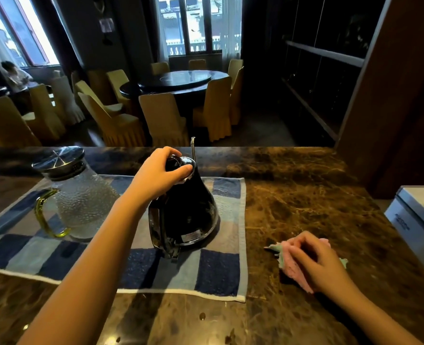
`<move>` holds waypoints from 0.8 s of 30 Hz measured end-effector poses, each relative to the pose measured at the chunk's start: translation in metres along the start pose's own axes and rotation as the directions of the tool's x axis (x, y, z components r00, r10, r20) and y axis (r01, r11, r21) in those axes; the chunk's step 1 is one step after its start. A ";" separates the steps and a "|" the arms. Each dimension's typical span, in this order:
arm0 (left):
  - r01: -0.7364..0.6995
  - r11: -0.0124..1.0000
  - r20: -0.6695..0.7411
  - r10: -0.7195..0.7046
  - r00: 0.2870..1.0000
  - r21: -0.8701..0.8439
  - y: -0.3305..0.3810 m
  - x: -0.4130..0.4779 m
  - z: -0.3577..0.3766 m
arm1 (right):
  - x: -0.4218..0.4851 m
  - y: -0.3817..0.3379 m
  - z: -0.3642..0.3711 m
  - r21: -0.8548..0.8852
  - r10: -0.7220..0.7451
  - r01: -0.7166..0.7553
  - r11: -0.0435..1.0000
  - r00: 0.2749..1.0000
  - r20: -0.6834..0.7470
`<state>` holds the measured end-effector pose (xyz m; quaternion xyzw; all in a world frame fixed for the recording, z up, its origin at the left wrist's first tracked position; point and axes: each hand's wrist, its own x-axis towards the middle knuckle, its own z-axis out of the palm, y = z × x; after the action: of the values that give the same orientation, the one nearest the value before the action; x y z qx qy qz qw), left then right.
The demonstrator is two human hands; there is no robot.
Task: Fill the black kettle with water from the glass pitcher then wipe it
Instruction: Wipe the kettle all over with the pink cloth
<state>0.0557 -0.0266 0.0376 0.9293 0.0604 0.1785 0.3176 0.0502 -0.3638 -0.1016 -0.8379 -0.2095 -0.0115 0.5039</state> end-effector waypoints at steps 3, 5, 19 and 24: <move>0.003 1.000 0.006 -0.003 1.000 0.007 0.004 0.007 0.003 | 0.000 0.003 0.007 -0.167 0.006 0.016 0.986 0.991 0.133; -0.014 1.000 -0.011 0.014 1.000 0.015 0.005 0.010 0.006 | -0.003 0.005 0.011 -0.331 -0.086 0.151 0.931 0.975 0.203; -0.020 0.998 -0.084 0.015 0.996 -0.055 -0.005 0.009 0.010 | 0.077 -0.057 0.024 0.979 0.356 -0.178 0.100 0.925 0.132; -0.009 0.996 -0.064 0.004 0.998 -0.089 -0.006 0.009 0.011 | 0.115 -0.132 0.110 0.823 0.073 -0.115 0.557 0.993 0.090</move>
<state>0.0681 -0.0258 0.0286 0.9083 0.0594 0.2115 0.3560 0.0863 -0.1777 -0.0182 -0.5146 -0.1568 0.1336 0.8323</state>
